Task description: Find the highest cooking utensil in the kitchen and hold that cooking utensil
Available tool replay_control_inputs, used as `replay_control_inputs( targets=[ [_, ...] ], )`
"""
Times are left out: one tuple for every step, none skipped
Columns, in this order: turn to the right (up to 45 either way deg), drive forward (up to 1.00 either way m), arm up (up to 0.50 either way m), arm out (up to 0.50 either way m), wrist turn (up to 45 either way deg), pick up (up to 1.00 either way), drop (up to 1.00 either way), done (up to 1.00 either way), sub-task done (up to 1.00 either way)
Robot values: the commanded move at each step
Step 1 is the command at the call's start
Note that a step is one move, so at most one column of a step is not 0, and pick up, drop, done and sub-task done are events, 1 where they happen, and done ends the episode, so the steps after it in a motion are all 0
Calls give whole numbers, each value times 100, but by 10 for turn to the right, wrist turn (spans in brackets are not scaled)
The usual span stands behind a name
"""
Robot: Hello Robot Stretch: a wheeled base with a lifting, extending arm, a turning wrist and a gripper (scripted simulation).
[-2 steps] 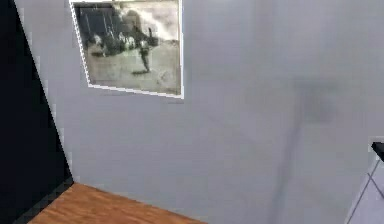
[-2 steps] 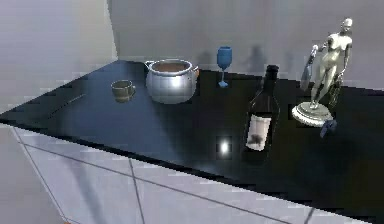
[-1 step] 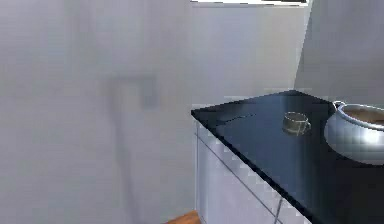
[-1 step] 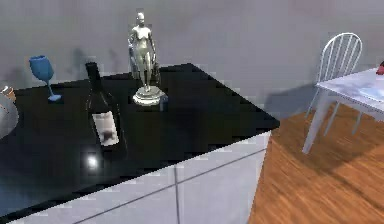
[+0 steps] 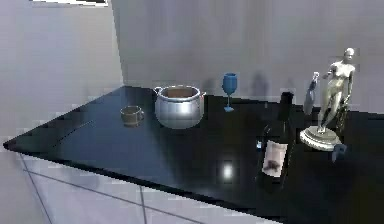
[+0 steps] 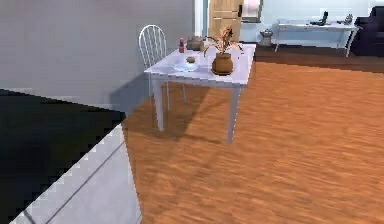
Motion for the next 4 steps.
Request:
replay_control_inputs(
  targets=[
    [360,0,0,0,0,0,0,0,0],
    [0,15,0,0,0,0,0,0,0],
    [-450,0,0,0,0,0,0,0,0],
    [-450,0,0,0,0,0,0,0,0]
  ],
)
